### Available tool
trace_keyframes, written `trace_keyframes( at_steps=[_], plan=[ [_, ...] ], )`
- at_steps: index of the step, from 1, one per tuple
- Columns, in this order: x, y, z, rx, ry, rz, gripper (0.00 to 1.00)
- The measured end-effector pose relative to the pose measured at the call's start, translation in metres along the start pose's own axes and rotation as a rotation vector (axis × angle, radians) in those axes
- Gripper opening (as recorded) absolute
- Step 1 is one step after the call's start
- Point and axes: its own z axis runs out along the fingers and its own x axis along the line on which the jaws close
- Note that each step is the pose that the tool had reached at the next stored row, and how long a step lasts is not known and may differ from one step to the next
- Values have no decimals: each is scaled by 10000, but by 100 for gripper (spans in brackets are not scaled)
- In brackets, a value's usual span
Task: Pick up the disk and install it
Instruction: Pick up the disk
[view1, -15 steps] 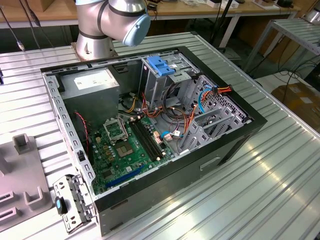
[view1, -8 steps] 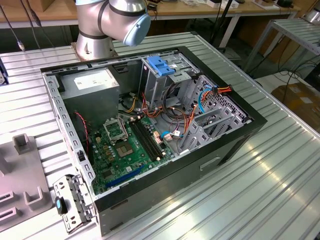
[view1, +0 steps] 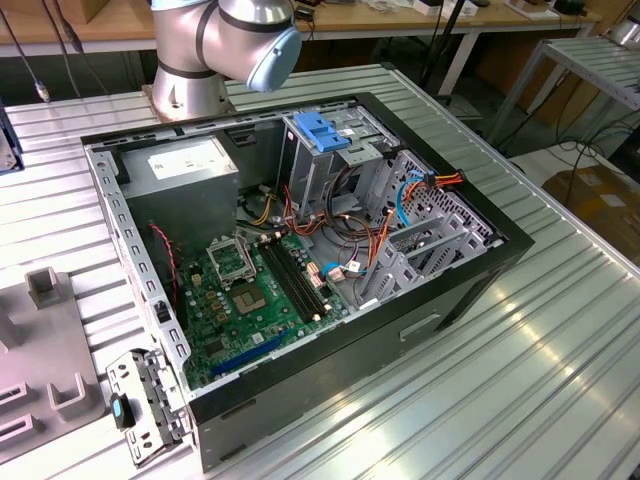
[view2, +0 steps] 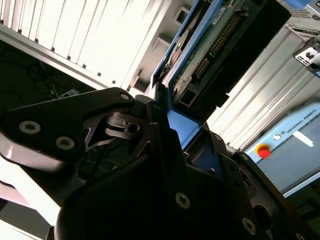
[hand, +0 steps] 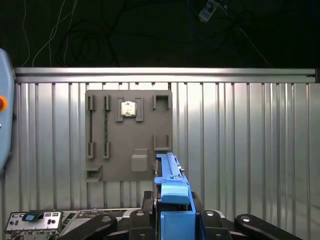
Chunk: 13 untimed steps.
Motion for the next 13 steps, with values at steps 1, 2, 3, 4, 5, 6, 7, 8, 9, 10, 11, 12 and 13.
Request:
trace_keyframes(
  at_steps=[1, 2, 3, 4, 5, 6, 7, 8, 9, 10, 11, 12, 13],
  plan=[
    [0, -14, 0, -1, 0, 0, 37],
    [-1, -32, 0, -1, 0, 0, 37],
    [-1, -43, 0, 0, 0, 0, 37],
    [-1, -53, 0, 0, 0, 0, 37],
    [-1, -63, 0, 0, 0, 0, 37],
    [-1, -72, 0, -1, 0, 0, 37],
    [-1, -84, -1, -1, 0, 0, 37],
    [-1, -94, 0, 0, -1, 0, 37],
    [-2, -113, -1, -1, 0, 0, 37],
    [-2, -123, 0, 1, -1, 0, 37],
    [-2, -138, -1, 0, -1, 0, 37],
    [-2, -153, -1, 0, 0, 0, 37],
    [-2, -163, -1, 0, 0, 0, 37]
  ],
)
